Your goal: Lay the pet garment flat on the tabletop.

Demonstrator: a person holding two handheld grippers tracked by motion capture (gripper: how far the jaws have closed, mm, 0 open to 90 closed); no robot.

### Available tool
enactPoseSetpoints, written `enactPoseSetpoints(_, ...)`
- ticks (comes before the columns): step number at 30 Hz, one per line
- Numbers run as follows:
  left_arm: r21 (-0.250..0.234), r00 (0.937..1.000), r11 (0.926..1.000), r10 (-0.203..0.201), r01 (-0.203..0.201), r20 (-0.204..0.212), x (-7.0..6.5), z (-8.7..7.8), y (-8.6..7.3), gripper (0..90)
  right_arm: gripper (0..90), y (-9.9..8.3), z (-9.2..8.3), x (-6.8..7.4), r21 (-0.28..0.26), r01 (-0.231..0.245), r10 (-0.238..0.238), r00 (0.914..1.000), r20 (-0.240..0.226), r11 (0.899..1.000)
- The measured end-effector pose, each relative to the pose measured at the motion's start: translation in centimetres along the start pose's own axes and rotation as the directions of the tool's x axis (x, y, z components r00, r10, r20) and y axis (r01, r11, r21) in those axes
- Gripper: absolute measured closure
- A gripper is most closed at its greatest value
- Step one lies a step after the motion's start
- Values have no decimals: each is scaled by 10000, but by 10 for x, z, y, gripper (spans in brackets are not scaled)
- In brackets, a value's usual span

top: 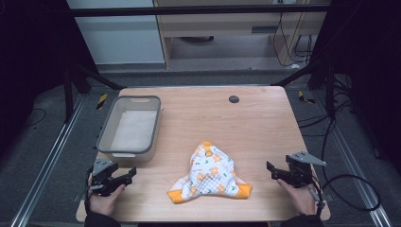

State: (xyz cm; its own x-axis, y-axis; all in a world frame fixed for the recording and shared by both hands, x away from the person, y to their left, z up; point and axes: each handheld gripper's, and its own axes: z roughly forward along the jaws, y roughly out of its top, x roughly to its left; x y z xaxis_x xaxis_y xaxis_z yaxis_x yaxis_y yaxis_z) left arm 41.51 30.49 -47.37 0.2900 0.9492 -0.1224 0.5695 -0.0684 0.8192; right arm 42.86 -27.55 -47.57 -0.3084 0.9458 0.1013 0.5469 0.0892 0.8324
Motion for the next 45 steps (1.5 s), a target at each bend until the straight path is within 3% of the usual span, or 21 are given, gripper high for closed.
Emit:
enactPoseSetpoints(4,-121,9994,9998,151,-147,309,-11,-5,1,219,195,3,-1,12,5,200,-200,9992,-344,9998)
enactPoseSetpoints(13,-391,9968,9987,349,-321,724,-24,-12,5,252,268,10,-7,20,-276,431,-447,9970,-630,9987)
enactPoseSetpoints(27,-627,9914,9980,116,-34,1306,-34,-17,24,311,378,31,-16,31,-701,687,-771,9891,-1254,9952)
enactPoseSetpoints(35,-911,9867,9952,487,-348,1548,-47,-18,41,337,416,52,-19,34,-882,820,-946,9843,-1492,9927)
enactPoseSetpoints(45,-1093,9779,9914,924,-727,1876,-70,-3,61,348,418,71,-7,54,-938,1064,-1239,9705,-2069,9899)
